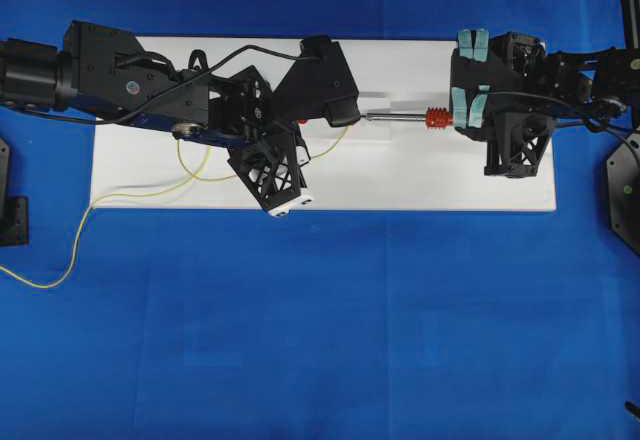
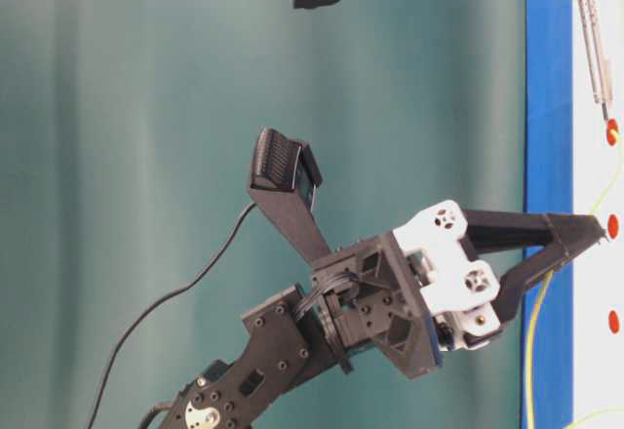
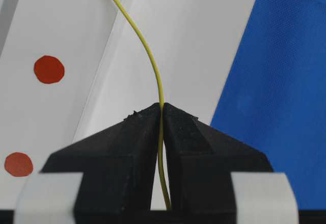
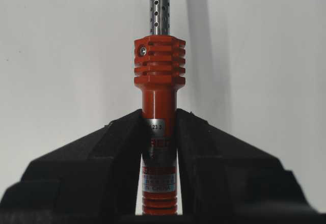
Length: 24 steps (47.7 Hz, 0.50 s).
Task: Touch the tip of the soldering iron to the tip of the solder at the mark.
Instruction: 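Hold solder tip against iron tip at the right red dot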
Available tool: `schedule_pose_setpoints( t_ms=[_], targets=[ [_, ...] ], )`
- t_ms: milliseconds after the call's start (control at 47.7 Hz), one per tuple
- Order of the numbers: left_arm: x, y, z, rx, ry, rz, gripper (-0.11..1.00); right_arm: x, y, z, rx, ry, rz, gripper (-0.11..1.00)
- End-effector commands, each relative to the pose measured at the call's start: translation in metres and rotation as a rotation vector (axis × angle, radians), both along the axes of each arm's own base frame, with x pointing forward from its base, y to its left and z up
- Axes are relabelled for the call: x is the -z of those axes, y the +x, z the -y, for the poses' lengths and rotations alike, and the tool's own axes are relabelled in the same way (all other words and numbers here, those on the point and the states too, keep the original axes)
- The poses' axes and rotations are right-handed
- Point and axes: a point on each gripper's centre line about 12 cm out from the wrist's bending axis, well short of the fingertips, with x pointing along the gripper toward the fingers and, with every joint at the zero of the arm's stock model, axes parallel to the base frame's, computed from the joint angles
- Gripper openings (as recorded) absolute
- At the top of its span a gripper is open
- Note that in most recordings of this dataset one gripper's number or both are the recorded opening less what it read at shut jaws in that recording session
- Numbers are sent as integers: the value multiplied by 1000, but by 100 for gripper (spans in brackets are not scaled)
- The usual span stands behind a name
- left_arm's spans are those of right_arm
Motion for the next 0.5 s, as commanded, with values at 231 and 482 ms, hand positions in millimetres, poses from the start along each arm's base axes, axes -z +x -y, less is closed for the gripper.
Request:
schedule_pose_setpoints(
  t_ms=[231, 482],
  targets=[
    [-13, 2, -1, -2, 3, 35, 2, -8, 8, 1, -10, -14, 33, 6],
    [-13, 2, -1, -1, 3, 35, 2, -7, 8, -1, -19, -14, 28, 6]
  ],
)
